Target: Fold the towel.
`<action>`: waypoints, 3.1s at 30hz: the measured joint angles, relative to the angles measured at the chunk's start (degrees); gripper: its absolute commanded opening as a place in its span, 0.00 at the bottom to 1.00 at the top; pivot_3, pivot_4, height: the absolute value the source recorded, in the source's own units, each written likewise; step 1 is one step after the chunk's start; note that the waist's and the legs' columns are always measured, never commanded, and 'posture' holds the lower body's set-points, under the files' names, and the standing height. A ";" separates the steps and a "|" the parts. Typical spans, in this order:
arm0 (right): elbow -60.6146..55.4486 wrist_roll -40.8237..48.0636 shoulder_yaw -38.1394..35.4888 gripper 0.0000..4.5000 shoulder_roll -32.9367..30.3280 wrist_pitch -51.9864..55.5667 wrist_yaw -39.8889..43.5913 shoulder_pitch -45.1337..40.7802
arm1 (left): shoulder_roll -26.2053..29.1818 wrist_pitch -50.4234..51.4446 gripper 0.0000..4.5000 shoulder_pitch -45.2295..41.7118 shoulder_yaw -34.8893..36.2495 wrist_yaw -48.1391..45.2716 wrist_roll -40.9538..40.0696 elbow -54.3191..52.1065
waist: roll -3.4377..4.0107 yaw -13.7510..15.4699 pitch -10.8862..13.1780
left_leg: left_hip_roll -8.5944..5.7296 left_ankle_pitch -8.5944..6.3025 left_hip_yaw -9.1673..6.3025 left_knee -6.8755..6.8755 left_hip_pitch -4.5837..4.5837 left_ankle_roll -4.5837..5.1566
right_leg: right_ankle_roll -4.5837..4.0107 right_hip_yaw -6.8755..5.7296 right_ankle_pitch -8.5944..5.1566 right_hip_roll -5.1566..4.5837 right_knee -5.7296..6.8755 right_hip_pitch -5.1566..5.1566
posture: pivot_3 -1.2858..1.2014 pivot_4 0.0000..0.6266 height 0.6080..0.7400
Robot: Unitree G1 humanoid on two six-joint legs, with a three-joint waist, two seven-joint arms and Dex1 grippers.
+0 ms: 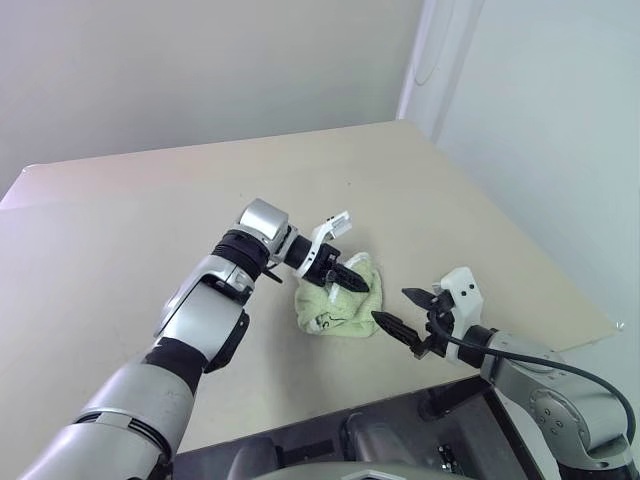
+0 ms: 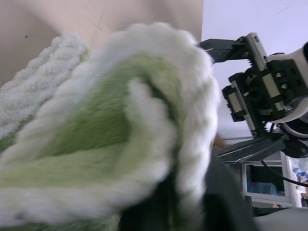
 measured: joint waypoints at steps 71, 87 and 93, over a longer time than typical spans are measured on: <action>21.70 -16.62 18.46 1.00 7.62 -7.60 3.81 -16.71 | 24.76 -57.34 0.99 45.43 2.47 5.72 11.45 -51.01 | 0.23 1.31 -0.32 | -0.05 0.07 0.14 0.16 0.22 -0.12 | 0.00 0.37 -0.03 0.09 0.46 0.03 | 0.52 0.00 1.00; 21.04 -12.08 13.56 1.00 10.89 -6.41 5.46 -17.06 | 20.33 -63.91 0.99 47.04 7.54 18.71 11.09 -39.74 | 0.27 1.40 -0.31 | -0.05 0.07 0.16 0.14 0.72 -0.12 | 0.00 0.37 -0.03 0.10 0.46 0.09 | 0.52 0.00 1.00; 19.63 -10.53 12.85 1.00 10.95 -6.40 6.46 -17.46 | 21.13 -64.99 0.99 26.36 14.43 12.22 5.63 -17.17 | -0.12 1.33 -0.09 | -0.06 0.13 -0.10 0.17 0.58 -0.22 | 0.00 0.33 -0.02 0.31 0.47 0.01 | 0.52 0.00 1.00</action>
